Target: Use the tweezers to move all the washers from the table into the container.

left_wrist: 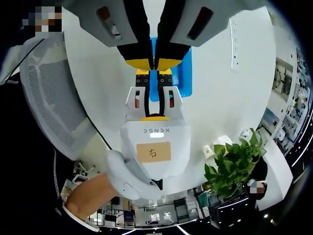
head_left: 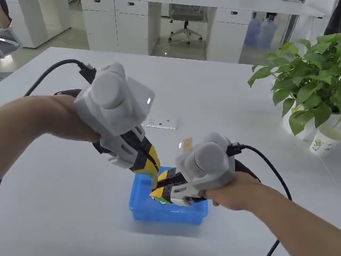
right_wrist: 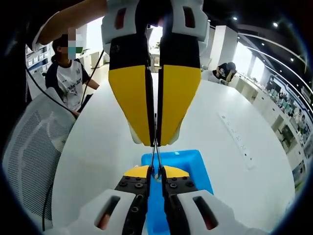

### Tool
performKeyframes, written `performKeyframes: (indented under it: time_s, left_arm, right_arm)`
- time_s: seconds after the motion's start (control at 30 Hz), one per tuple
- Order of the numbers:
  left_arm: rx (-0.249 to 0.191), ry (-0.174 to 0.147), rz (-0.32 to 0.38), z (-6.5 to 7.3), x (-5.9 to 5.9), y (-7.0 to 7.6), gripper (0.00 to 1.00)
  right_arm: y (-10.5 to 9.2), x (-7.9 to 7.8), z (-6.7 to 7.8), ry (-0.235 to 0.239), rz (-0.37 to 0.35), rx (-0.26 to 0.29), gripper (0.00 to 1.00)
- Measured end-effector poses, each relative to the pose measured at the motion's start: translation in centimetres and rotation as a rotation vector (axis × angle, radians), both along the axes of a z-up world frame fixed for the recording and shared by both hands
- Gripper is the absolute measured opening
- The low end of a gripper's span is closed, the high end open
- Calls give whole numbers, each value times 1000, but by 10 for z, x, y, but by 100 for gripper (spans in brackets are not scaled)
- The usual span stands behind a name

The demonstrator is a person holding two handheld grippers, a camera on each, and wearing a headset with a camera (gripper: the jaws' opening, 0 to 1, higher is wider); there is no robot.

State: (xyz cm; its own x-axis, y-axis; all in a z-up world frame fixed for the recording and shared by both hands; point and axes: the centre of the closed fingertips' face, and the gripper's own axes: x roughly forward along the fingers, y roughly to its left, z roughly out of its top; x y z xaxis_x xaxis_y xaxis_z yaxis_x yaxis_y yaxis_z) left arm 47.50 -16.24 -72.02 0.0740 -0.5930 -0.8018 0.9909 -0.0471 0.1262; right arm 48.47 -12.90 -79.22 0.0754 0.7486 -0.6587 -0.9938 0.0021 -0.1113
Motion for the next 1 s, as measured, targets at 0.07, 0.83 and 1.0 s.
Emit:
performKeyframes:
  time_s: [0.07,0.83,1.0]
  left_arm:
    - [1,1,1,-3,3,0,5]
    - [45,23,16,-47,23,-1,5]
    - [64,19,17,-55,25,0,5]
  right_arm:
    - [0,2,-3,4,2,-5,11]
    - [-4,20,-48,64,3,-45,11]
    - [-5,20,-55,80,-1,-56,11]
